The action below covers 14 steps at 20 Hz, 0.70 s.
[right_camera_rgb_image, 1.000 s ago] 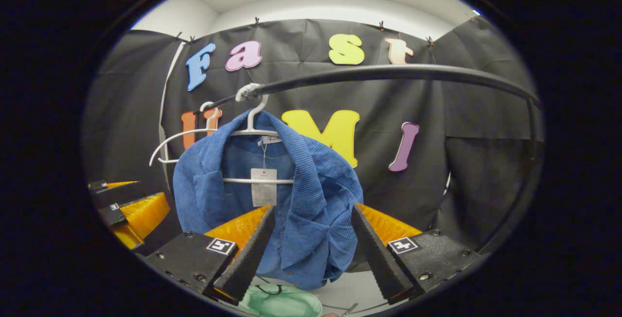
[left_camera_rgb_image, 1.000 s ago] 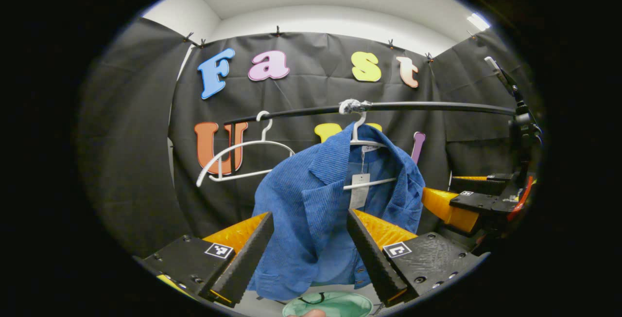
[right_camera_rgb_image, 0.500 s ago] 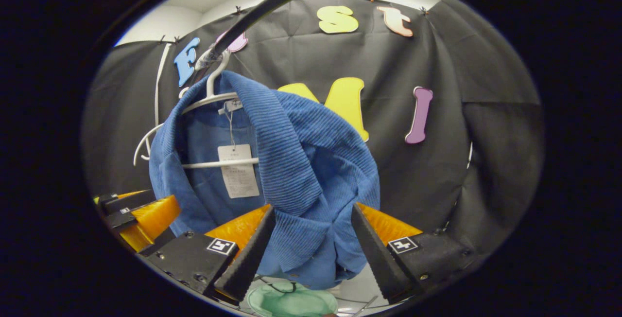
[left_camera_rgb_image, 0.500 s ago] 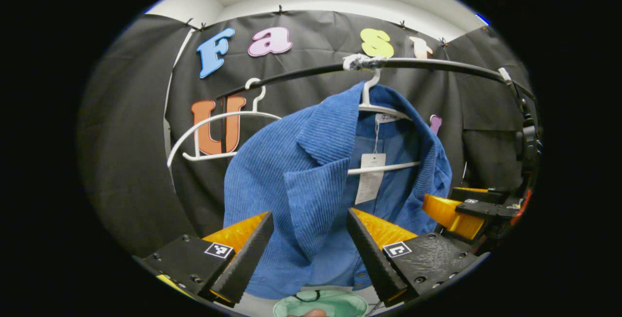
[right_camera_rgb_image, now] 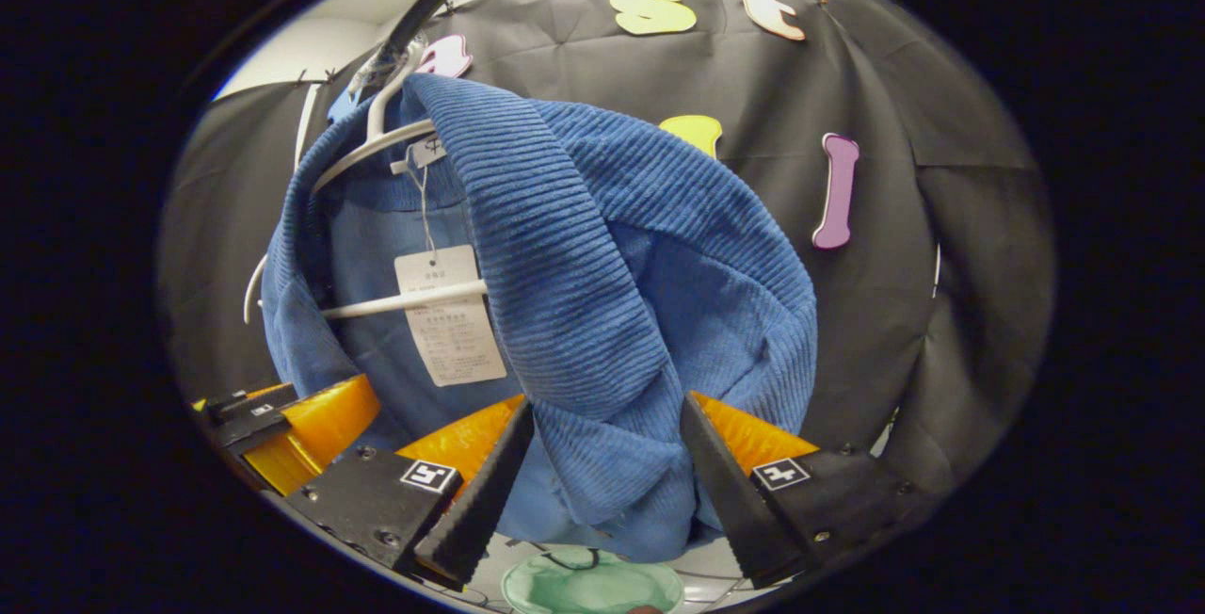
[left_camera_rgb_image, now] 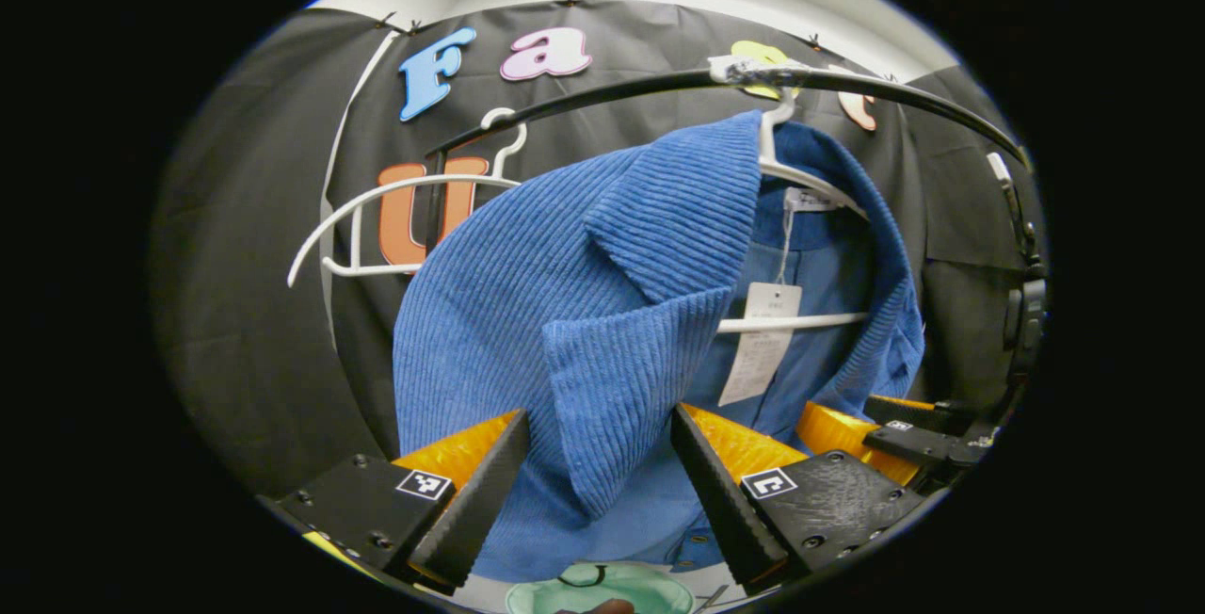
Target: Grasp the clothes on the hanger with both hands and then place them into the laundry hamper below.
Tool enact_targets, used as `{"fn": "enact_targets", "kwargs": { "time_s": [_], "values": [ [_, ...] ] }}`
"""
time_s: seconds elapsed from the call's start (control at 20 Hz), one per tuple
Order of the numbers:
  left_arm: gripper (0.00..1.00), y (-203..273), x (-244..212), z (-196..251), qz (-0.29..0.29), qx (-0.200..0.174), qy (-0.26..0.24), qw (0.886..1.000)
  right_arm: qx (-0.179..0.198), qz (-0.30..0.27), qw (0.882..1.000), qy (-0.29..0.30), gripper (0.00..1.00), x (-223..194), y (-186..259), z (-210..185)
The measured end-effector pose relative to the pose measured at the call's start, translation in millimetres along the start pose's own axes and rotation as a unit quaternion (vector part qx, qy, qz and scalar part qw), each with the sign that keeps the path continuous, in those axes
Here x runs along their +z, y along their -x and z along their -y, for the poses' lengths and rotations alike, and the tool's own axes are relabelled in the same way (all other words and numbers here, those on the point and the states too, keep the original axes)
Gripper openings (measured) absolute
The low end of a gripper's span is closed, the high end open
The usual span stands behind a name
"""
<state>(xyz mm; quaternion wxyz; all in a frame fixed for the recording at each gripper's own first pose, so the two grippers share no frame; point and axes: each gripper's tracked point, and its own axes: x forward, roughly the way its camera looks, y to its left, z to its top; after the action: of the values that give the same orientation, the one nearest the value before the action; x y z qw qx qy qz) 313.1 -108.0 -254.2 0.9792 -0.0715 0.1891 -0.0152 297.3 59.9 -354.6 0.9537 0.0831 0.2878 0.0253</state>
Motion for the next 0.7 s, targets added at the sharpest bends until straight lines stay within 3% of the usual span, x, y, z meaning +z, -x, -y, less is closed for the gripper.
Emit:
{"fn": "enact_targets", "kwargs": {
  "time_s": [0.25, 0.3, 0.4, 0.55, 0.7],
  "values": [
    [0.95, -9.2, -1.8, -3.5, 0.000, 0.009, -0.001, 1.000, -0.027, -0.003, 1.000, 0.014, 0.99, -7.4, -12.9, 9.6],
    [1.00, -8.9, -1.6, -4.6, 0.004, 0.013, -0.002, 1.000, -0.031, -0.002, 0.999, 0.012, 0.99, -7.3, -12.1, 15.0],
    [0.77, -4.9, -1.0, -4.4, 0.007, 0.016, -0.005, 1.000, -0.041, 0.002, 0.999, 0.004, 0.96, -5.1, -6.5, 29.7],
    [0.43, 3.2, 2.7, -17.6, 0.014, 0.044, -0.009, 0.999, -0.032, 0.001, 0.999, -0.022, 0.70, -1.2, 2.7, 46.4],
    [0.08, 6.9, 8.0, -14.4, 0.008, 0.018, 0.017, 1.000, -0.010, -0.004, 0.998, -0.063, 0.43, 6.8, 10.4, 58.9]
  ]
}}
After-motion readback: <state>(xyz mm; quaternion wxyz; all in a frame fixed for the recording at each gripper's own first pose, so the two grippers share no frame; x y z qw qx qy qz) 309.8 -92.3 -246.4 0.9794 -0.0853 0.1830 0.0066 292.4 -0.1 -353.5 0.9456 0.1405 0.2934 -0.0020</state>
